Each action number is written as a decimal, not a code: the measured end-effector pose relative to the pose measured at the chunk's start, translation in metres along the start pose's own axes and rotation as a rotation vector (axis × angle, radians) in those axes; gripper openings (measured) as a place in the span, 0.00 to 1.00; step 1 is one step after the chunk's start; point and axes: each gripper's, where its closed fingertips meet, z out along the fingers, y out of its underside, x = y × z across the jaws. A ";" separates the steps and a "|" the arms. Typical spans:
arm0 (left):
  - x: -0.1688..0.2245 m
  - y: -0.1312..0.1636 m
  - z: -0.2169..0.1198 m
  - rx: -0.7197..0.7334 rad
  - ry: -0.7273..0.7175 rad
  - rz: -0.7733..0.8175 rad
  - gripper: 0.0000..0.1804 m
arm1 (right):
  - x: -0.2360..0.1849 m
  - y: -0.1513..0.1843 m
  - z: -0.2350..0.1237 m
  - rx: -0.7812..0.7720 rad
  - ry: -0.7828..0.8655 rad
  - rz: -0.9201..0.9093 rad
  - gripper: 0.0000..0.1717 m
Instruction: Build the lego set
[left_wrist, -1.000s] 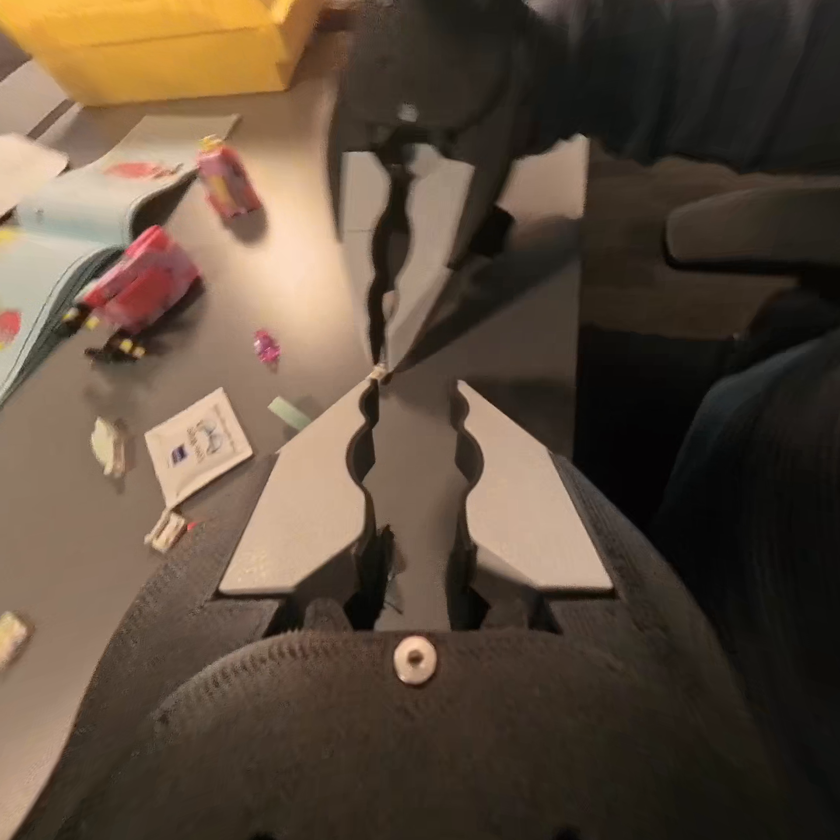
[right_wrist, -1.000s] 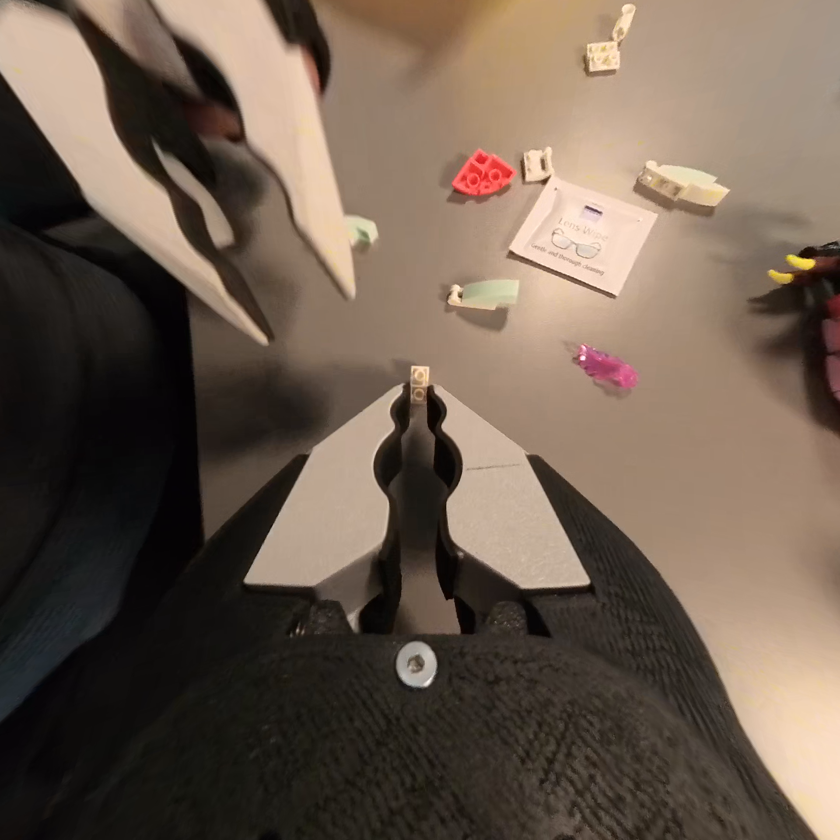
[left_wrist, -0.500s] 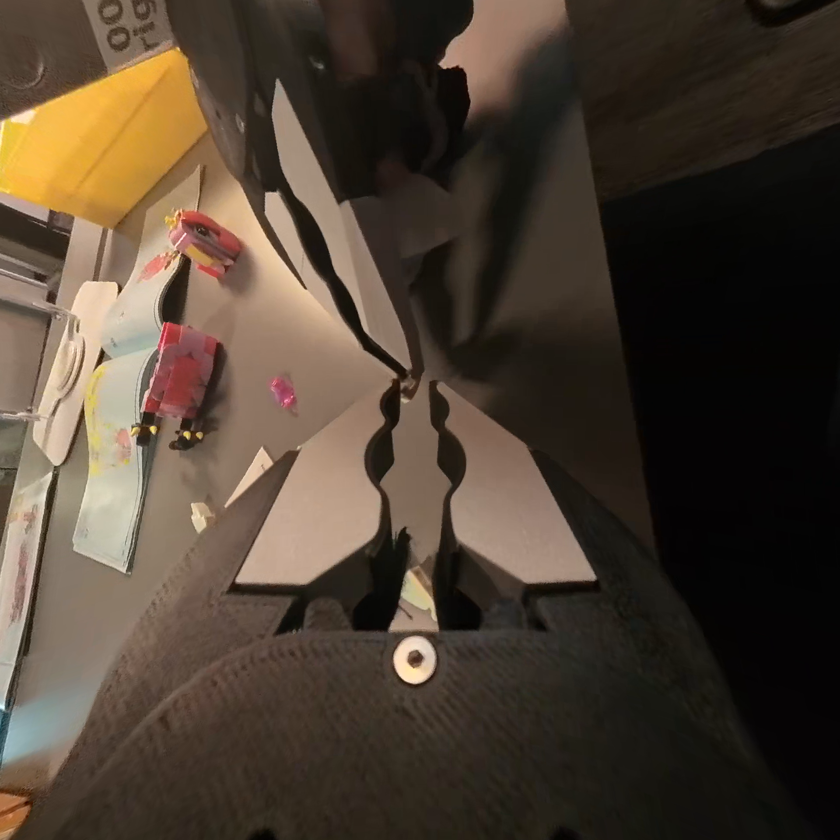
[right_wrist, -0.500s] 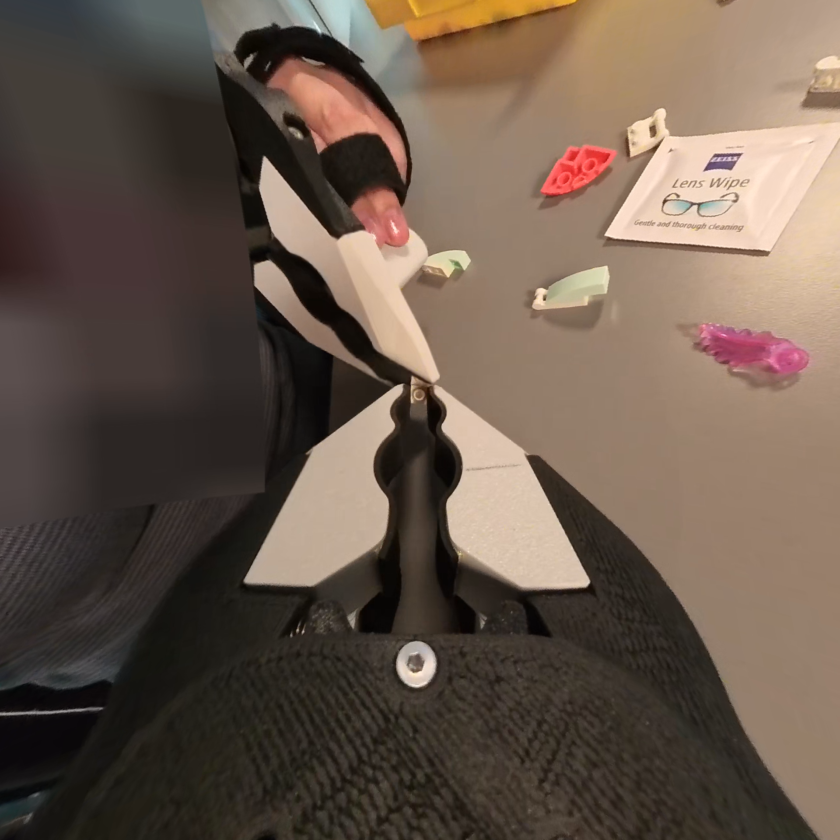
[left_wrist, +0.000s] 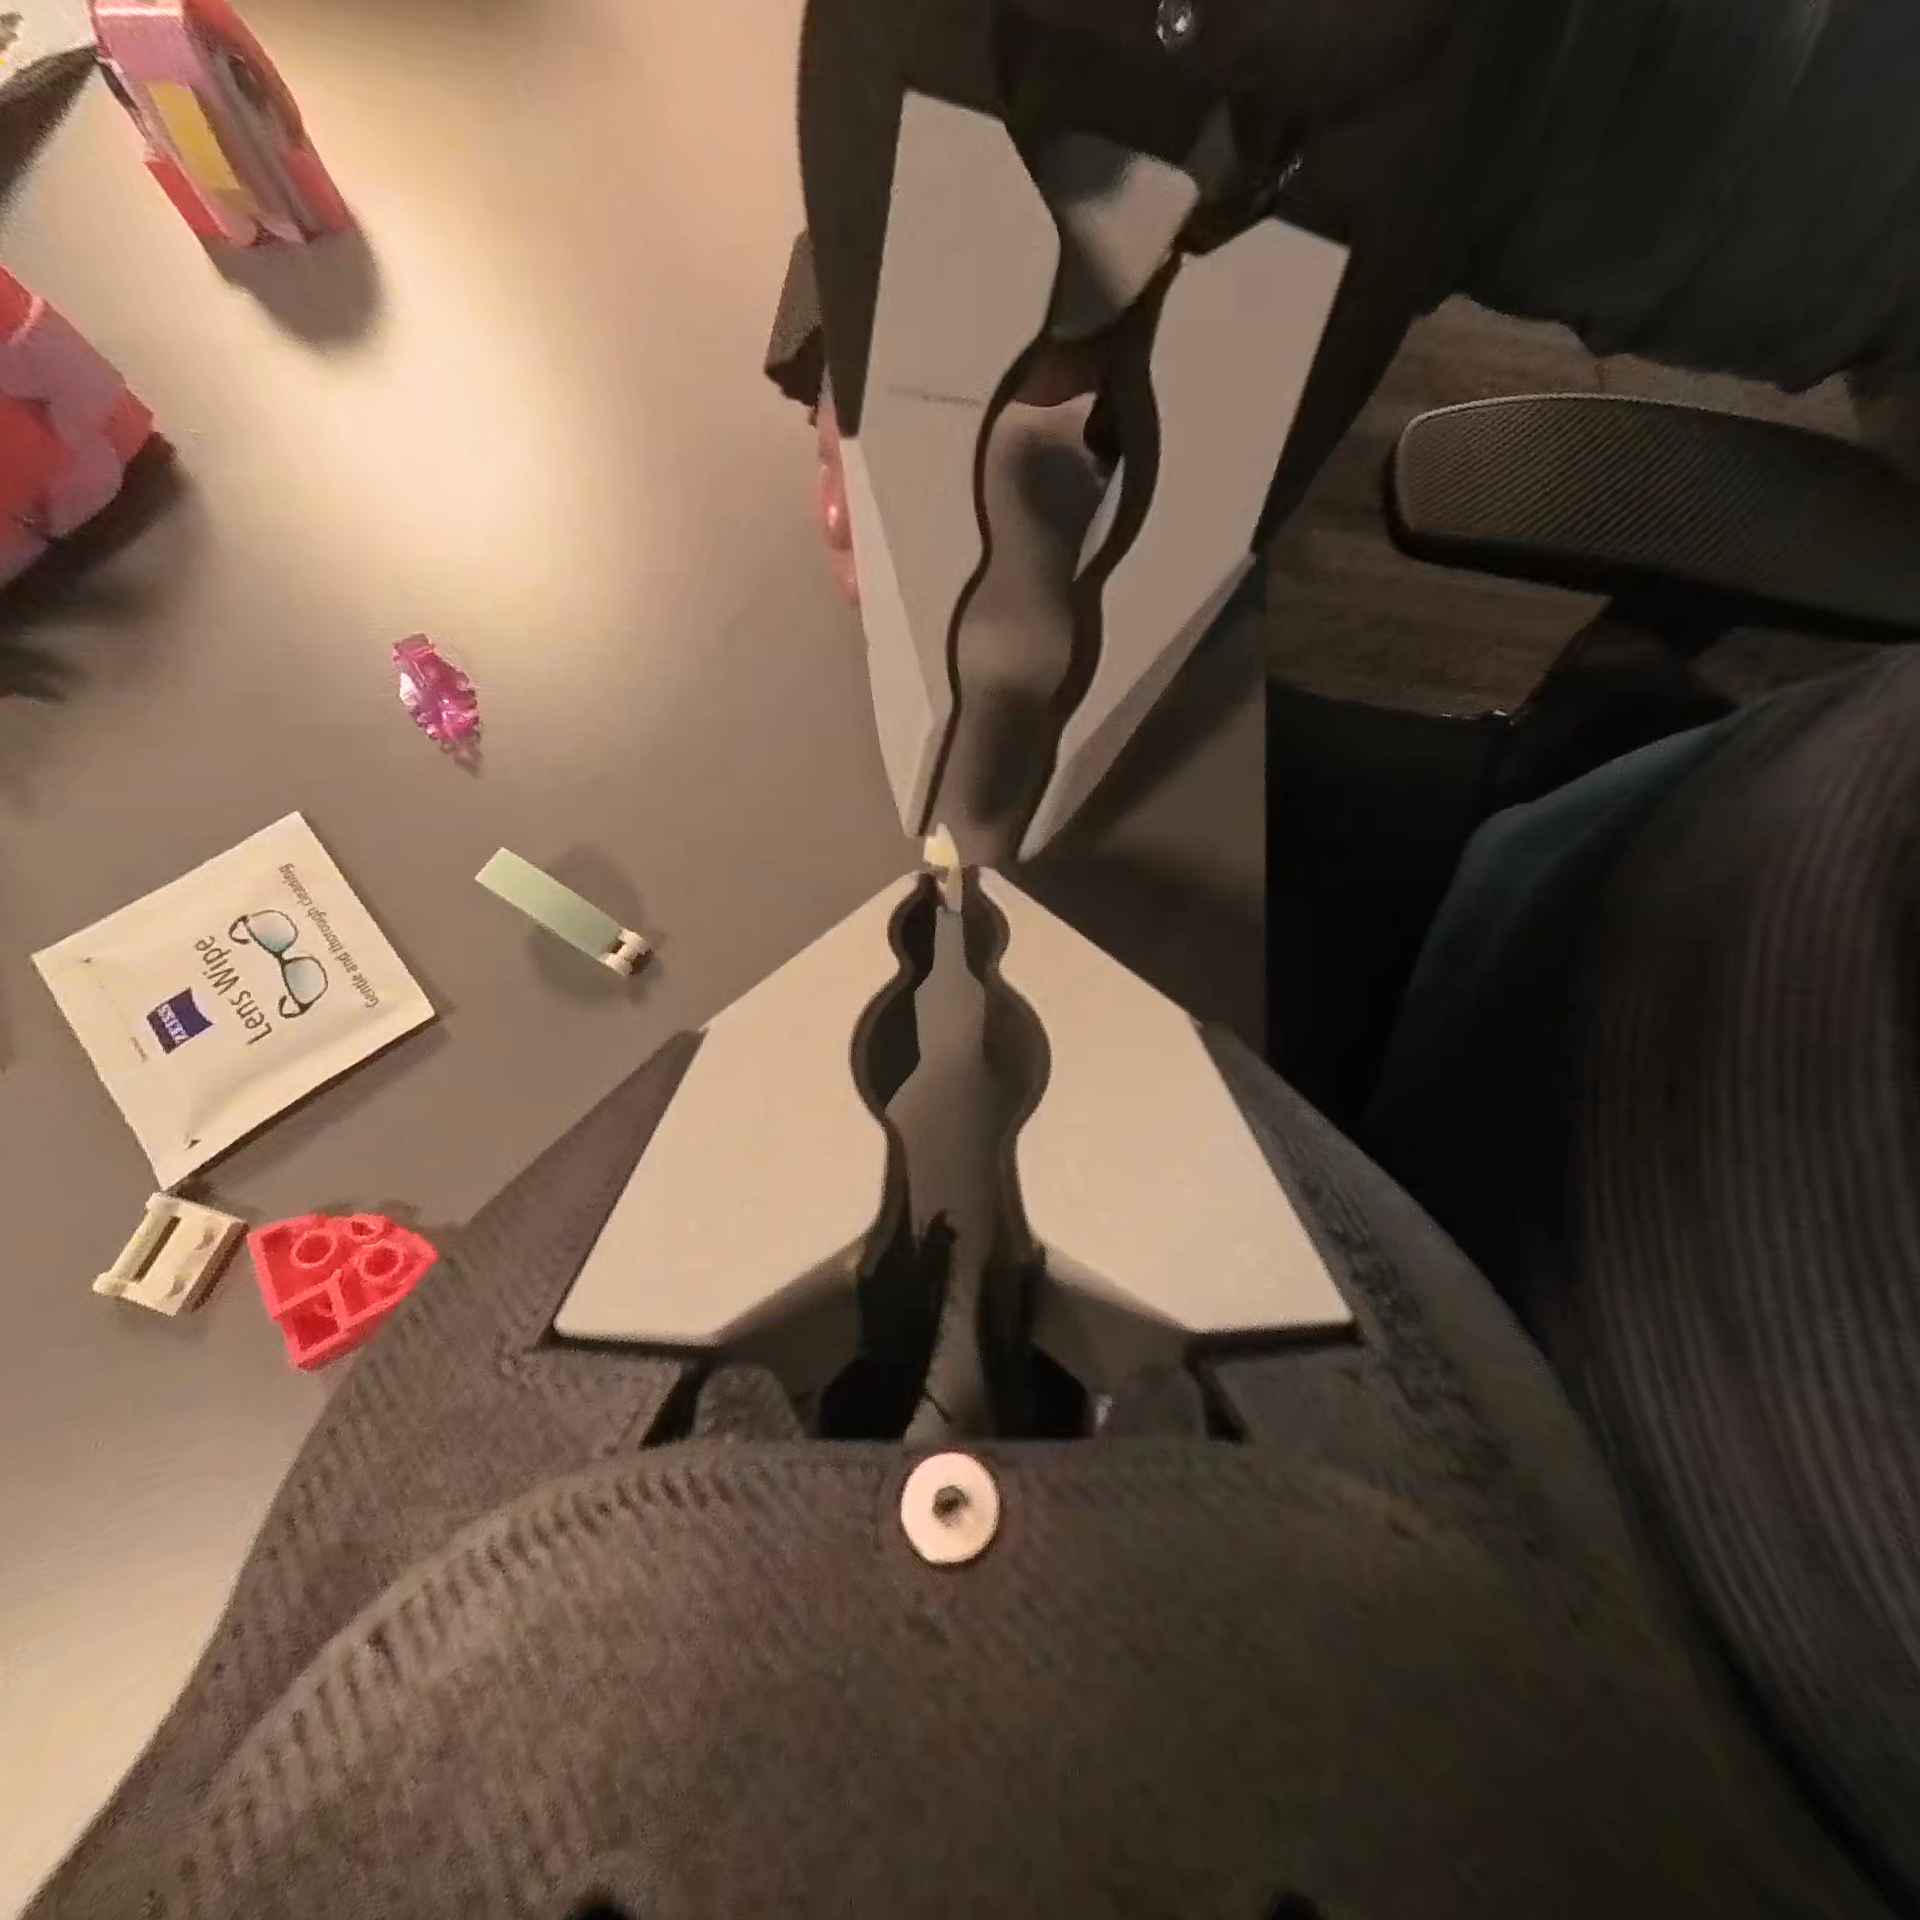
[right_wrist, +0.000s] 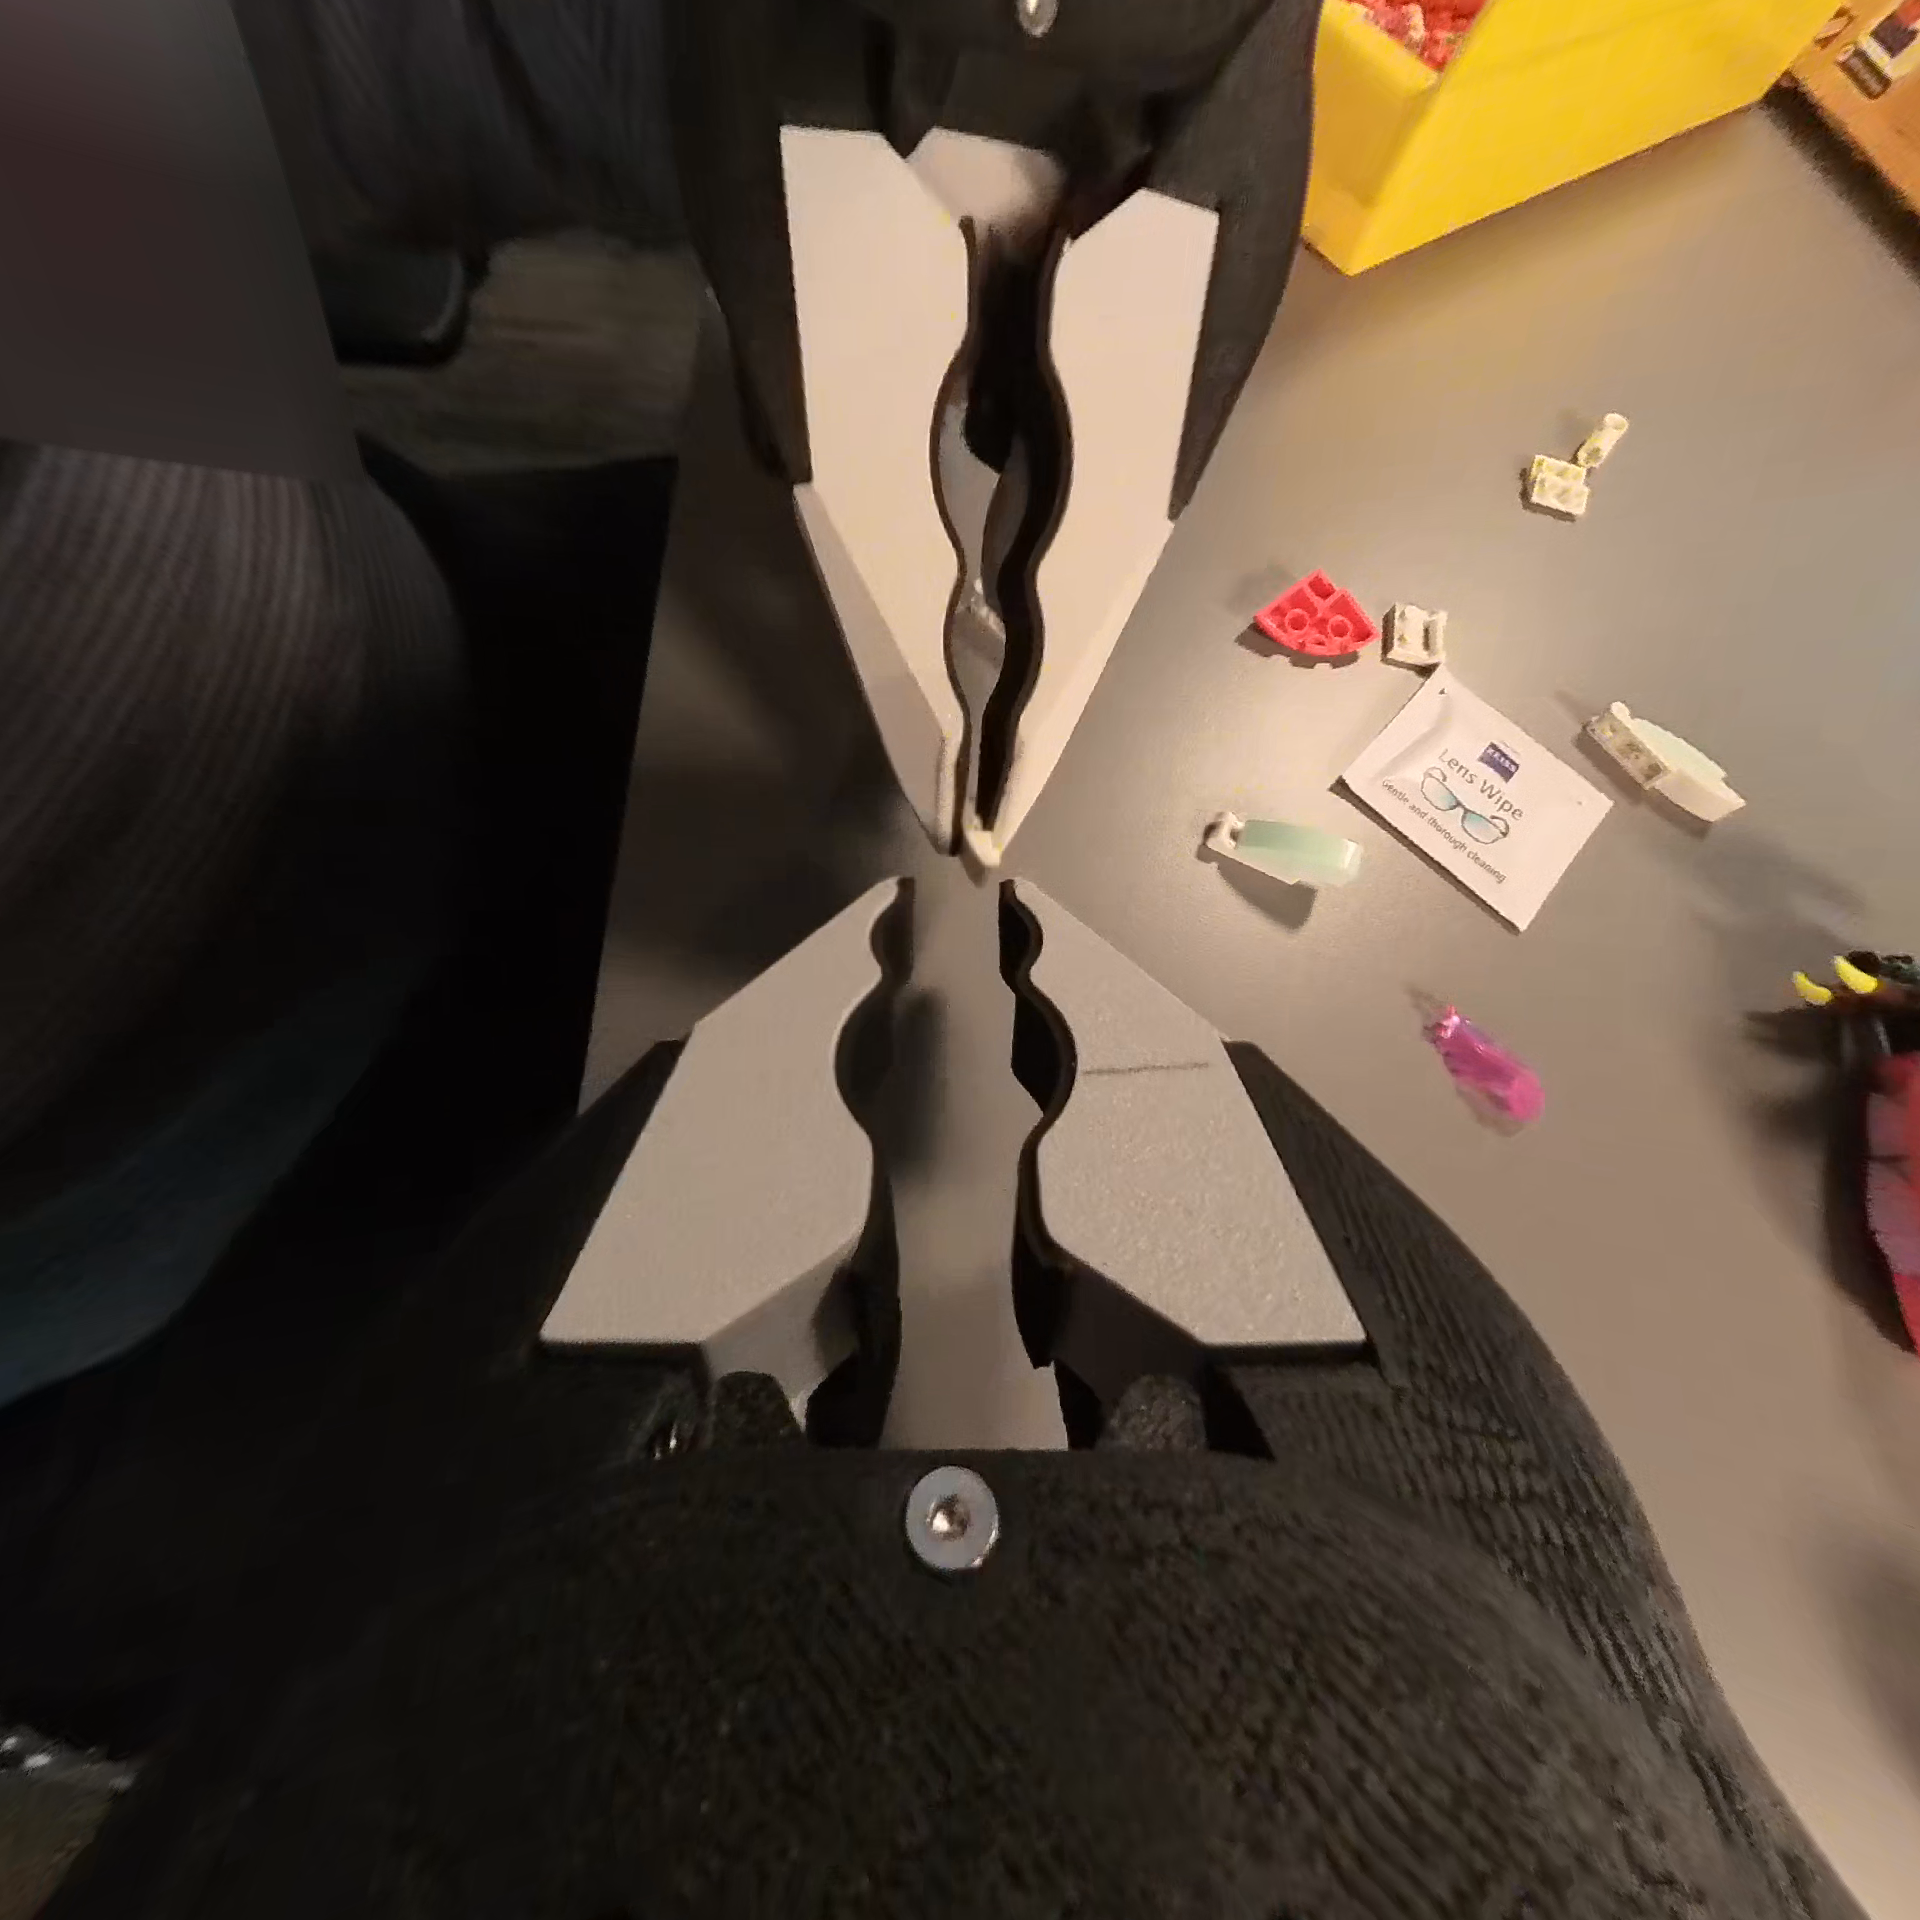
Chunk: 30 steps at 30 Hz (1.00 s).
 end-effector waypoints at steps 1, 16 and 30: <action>0.001 0.001 0.000 -0.011 0.007 0.003 0.02 | 0.001 -0.001 0.001 0.004 0.005 -0.009 0.08; -0.014 0.001 -0.010 0.020 -0.105 -0.166 0.33 | -0.003 0.007 0.005 -0.064 -0.038 0.003 0.00; -0.025 0.054 -0.045 -0.015 -0.345 -0.319 0.19 | 0.003 0.013 0.006 -0.069 -0.063 0.054 0.01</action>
